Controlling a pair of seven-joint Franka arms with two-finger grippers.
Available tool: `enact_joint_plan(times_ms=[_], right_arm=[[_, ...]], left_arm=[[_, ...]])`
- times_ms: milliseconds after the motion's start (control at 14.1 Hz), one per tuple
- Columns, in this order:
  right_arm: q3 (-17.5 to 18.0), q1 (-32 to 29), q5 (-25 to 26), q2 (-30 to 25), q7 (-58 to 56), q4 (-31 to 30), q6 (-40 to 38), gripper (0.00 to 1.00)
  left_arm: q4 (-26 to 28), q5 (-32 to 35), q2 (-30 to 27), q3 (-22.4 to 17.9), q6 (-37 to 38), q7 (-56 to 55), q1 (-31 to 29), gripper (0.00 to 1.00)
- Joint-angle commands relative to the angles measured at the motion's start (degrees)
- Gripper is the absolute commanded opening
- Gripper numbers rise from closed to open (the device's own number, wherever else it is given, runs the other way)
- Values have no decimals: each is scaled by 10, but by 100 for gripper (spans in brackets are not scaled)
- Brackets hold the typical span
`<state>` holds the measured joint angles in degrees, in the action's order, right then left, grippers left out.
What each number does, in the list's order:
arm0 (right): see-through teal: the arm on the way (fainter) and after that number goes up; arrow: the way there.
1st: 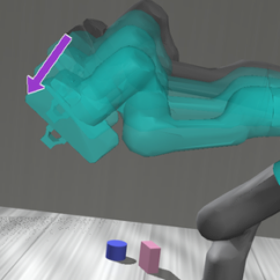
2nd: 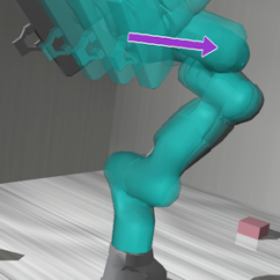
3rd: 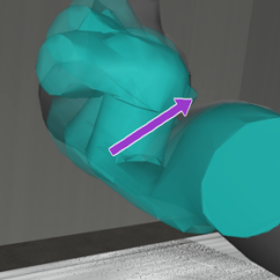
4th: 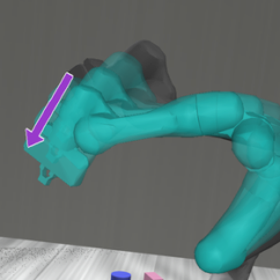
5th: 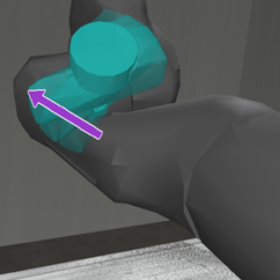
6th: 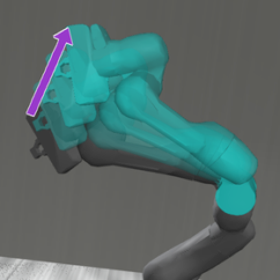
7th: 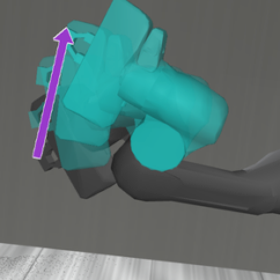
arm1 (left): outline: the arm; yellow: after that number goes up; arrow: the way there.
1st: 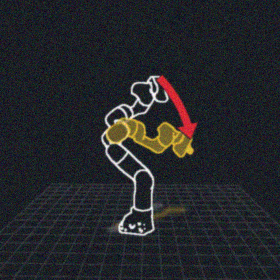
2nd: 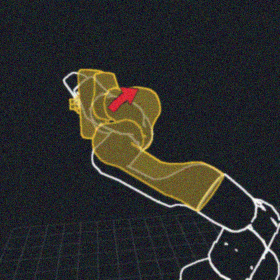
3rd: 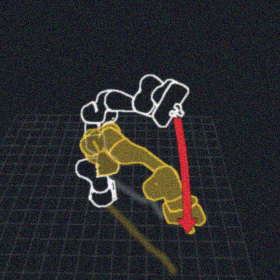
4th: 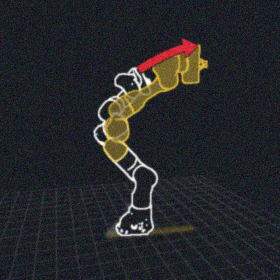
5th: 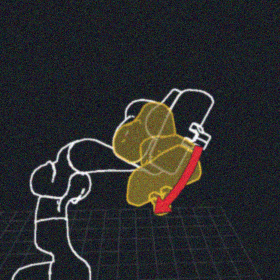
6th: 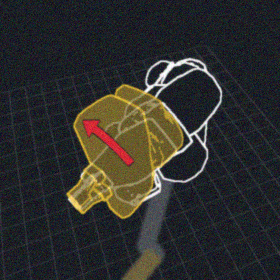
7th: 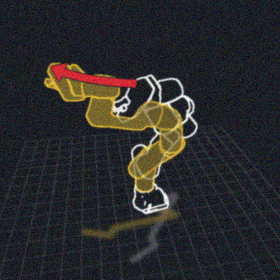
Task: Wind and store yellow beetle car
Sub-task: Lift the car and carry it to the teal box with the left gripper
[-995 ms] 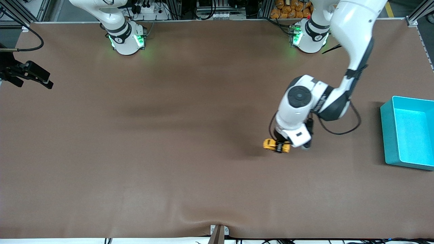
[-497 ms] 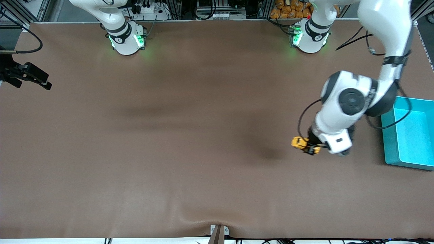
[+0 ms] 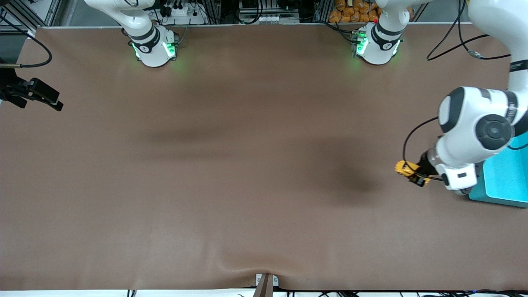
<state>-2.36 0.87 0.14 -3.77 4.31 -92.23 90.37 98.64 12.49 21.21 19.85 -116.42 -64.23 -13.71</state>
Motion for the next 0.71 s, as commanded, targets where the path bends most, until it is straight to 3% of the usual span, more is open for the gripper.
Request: enact_joint_plan(times_ms=[0, 639], right_arm=[[5, -8, 6, 6, -5, 14, -5, 100], [5, -16, 2, 6, -4, 14, -3, 100]], left_arm=[[12, -11, -26, 6, 24, 99, -47, 0], [16, -9, -23, 6, 30, 450, -183, 0]])
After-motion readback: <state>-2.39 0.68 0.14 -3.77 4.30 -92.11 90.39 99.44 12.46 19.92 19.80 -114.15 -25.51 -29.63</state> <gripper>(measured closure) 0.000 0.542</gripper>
